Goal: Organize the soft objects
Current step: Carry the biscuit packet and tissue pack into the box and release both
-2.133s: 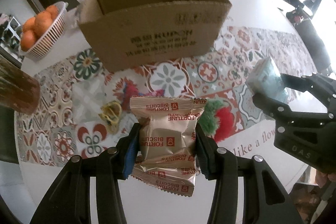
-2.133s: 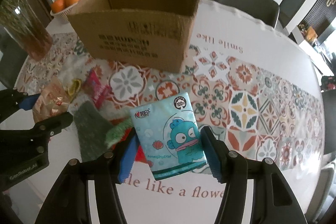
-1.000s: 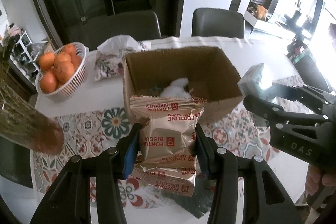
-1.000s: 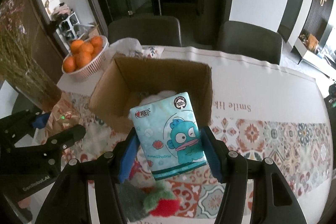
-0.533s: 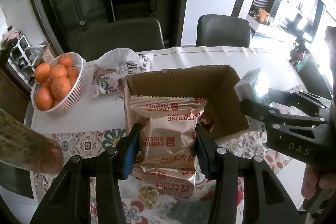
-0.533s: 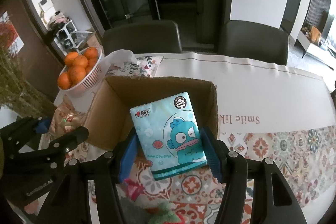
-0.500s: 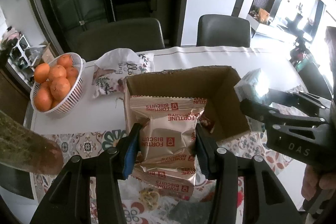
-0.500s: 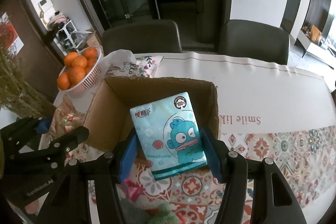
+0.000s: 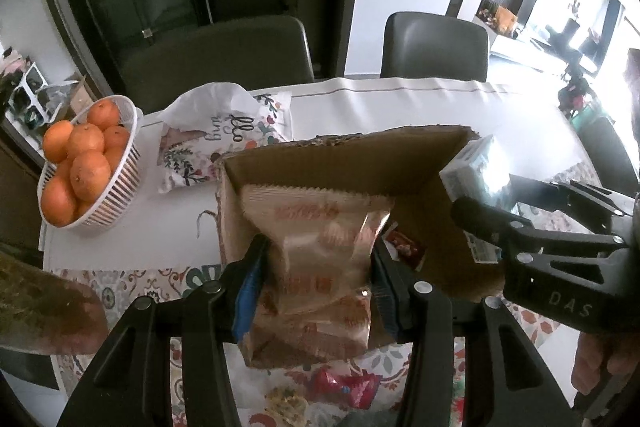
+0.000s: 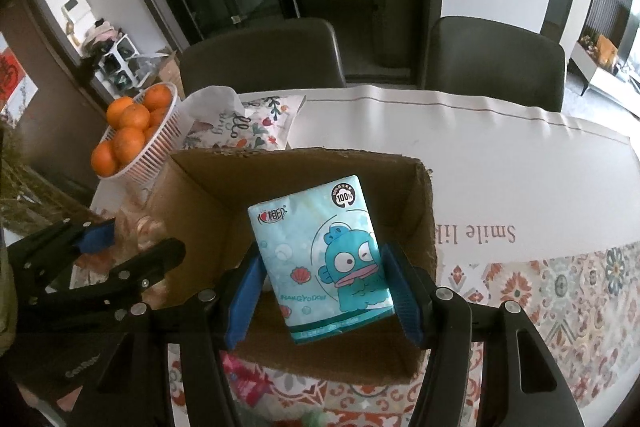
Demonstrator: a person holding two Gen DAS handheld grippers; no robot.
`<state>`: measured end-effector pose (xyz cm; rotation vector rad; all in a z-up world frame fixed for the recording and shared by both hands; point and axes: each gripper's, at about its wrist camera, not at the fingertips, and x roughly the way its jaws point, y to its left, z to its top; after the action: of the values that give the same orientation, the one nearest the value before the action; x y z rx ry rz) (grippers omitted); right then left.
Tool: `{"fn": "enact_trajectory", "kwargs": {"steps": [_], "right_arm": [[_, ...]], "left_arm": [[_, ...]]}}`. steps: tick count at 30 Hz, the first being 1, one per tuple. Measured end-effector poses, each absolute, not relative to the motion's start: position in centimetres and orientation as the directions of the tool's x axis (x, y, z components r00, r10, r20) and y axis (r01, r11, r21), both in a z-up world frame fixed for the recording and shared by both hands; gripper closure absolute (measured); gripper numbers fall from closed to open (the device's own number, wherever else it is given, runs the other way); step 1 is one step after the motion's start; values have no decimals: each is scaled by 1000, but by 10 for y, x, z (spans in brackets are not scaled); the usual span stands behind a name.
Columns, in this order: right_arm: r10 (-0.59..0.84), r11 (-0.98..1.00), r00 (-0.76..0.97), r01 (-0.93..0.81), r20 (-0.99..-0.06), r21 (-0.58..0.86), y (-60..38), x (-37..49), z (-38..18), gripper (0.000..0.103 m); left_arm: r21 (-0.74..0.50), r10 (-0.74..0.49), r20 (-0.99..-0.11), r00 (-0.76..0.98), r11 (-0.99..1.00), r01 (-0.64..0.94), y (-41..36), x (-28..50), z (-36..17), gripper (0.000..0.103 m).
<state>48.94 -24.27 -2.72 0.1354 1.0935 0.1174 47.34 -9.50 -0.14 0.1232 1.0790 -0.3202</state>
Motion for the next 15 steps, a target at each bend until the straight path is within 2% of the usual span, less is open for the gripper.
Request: {"fn": "enact_trajectory", "kwargs": {"steps": [1,3,15], "right_arm": [[160,986,450,-25,-879,166,-243,491,-29,41],[153,986,445,-15,-882,164,-244,493,-32,40],[84,996,473,-18,-877,86,-238,475,-22,38]], "left_arm": [[-53,-195,-882,430,946,321,-96,475,-4,41],[-46,-186,-888,421,946,320,-97,479,-9,34],[1,-135,-885,446,957,291,-89,463,-8,33]]}}
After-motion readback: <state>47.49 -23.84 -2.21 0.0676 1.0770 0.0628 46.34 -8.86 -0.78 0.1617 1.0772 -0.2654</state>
